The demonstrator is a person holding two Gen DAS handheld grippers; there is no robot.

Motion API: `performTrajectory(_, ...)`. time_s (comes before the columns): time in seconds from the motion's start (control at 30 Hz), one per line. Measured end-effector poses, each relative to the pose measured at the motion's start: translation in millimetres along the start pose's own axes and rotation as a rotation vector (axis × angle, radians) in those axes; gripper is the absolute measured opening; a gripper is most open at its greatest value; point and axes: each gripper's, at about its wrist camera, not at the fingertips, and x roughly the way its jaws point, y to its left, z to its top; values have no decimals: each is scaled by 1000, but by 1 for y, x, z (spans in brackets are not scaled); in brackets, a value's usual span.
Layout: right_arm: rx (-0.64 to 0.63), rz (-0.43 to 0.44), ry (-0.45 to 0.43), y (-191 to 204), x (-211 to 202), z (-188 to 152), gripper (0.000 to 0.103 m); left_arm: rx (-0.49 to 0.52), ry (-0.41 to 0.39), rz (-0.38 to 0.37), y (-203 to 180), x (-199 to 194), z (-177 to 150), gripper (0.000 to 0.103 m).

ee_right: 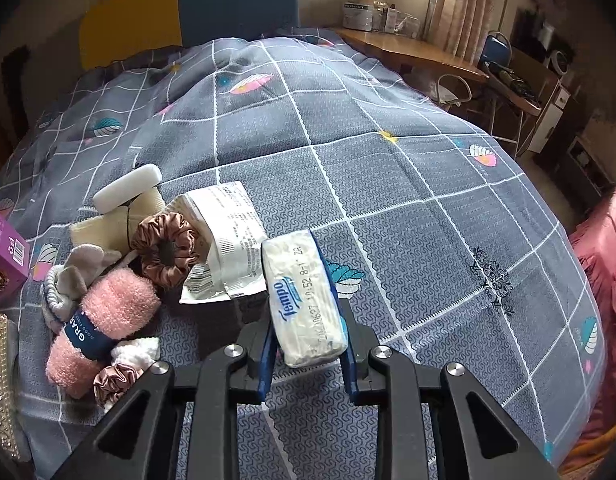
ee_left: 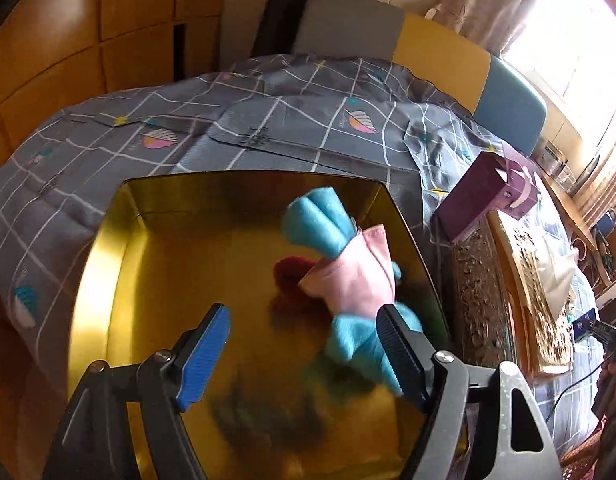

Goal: Organize soft objects
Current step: 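Carry the blue plush into the gold tray and release with left gripper while right grasps white tissue pack, then lift the white tissue pack from the pile with the right gripper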

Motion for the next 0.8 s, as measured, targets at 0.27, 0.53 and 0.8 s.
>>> performTrajectory(0.27,-1,-33,-5,2,-3,1,27,38,25,48,0,-12,-27,77)
performTrajectory(0.53,-14,-75,-8,9,-8,14,27,56,-3,38,-1,-24,-46,77)
performTrajectory(0.8,-84,-62,-73,48,-32,33,27,96,-23,3,-11,-23,-38,77)
